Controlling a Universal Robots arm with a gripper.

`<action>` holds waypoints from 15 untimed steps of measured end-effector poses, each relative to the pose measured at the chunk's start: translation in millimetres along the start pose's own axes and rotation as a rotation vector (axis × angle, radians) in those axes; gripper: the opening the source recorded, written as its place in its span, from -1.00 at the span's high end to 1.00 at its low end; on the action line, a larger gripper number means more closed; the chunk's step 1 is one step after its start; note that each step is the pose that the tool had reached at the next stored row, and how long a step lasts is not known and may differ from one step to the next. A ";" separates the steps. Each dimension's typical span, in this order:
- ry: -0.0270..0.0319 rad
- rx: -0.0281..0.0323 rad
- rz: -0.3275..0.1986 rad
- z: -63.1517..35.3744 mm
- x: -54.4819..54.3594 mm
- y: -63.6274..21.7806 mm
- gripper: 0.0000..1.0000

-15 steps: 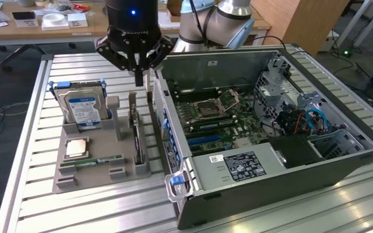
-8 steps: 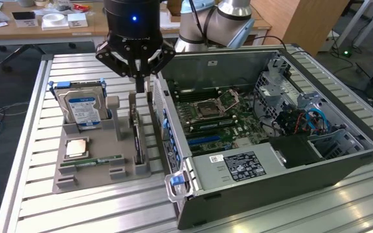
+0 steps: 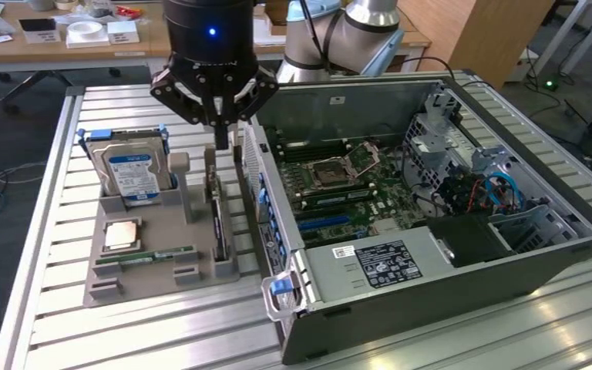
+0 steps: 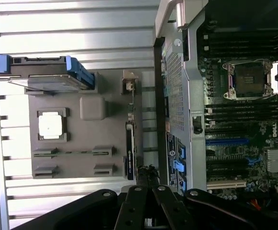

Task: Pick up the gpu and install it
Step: 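Reach for the gpu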

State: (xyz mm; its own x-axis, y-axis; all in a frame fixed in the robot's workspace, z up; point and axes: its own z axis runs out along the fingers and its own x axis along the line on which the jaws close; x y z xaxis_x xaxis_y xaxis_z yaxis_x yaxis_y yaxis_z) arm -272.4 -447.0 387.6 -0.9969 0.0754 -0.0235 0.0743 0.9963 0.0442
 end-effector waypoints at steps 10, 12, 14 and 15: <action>0.0001 0.0002 0.000 0.2 1.4 -5.1 0.79; 0.0001 0.0002 0.000 0.2 1.4 -5.1 0.79; 0.0001 0.0003 0.000 0.1 1.4 -5.1 0.79; 0.0001 0.0003 0.000 0.1 1.4 -5.2 0.79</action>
State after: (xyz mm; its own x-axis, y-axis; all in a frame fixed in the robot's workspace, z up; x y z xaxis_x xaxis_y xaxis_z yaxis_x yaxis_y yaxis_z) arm -274.2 -452.0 387.2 -0.9969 0.0752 -0.0234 0.0742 0.9963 0.0439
